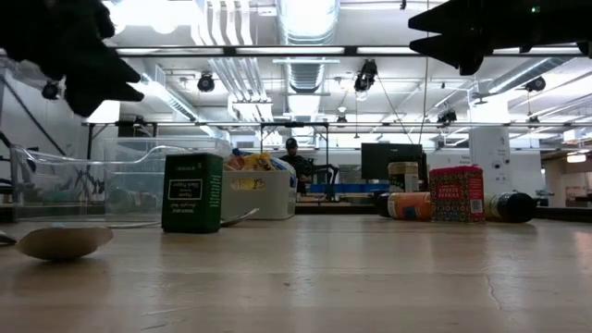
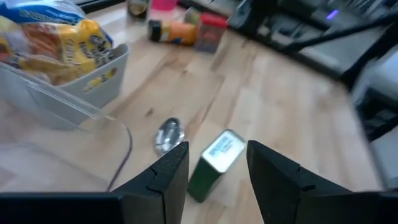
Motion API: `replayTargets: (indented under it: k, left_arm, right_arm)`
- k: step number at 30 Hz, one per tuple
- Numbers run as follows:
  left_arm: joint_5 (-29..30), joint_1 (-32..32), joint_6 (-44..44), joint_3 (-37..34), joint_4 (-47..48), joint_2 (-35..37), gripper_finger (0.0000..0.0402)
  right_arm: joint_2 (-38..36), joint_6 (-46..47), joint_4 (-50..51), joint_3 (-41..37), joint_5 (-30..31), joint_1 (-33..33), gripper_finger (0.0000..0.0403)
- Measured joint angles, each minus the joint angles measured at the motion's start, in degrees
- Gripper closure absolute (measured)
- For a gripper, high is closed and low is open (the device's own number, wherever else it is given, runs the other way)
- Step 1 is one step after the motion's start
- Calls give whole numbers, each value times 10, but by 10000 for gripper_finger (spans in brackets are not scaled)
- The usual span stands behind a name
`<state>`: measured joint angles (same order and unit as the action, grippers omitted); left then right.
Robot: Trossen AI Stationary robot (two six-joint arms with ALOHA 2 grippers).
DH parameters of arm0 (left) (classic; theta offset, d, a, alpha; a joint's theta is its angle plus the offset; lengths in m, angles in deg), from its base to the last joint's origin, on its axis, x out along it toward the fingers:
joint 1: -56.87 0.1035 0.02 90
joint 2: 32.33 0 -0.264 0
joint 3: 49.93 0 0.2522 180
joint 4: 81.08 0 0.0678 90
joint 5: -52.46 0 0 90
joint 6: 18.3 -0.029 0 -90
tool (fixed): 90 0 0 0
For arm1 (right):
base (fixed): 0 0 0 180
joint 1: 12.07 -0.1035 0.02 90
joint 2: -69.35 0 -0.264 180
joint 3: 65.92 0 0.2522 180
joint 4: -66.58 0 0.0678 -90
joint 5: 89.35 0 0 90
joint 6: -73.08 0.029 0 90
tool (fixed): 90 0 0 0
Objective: Pick & Place Food Item
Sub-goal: Put the black seasoning can into the white bin
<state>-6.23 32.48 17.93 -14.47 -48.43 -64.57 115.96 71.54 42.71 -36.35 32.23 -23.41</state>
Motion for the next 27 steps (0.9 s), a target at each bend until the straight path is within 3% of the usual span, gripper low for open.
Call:
replayTargets:
  k: [8, 13, 18, 22, 27]
  left_arm:
    - [63, 0, -4, 184, 144, -257, 232]
    - [77, 2, -4, 270, 209, -369, 174]
    - [76, 2, -49, 323, 212, -425, 91]
    - [33, 3, -113, 340, 198, -445, 35]
    - [-44, 18, -166, 328, 152, -449, 4]
  right_arm:
    - [0, 0, 2, 0, 0, 0, 99]
    - [0, 0, 2, 0, 0, 0, 99]
    - [0, 0, 1, 0, 0, 0, 99]
    - [0, 0, 2, 0, 0, 0, 99]
    - [0, 0, 2, 0, 0, 0, 99]
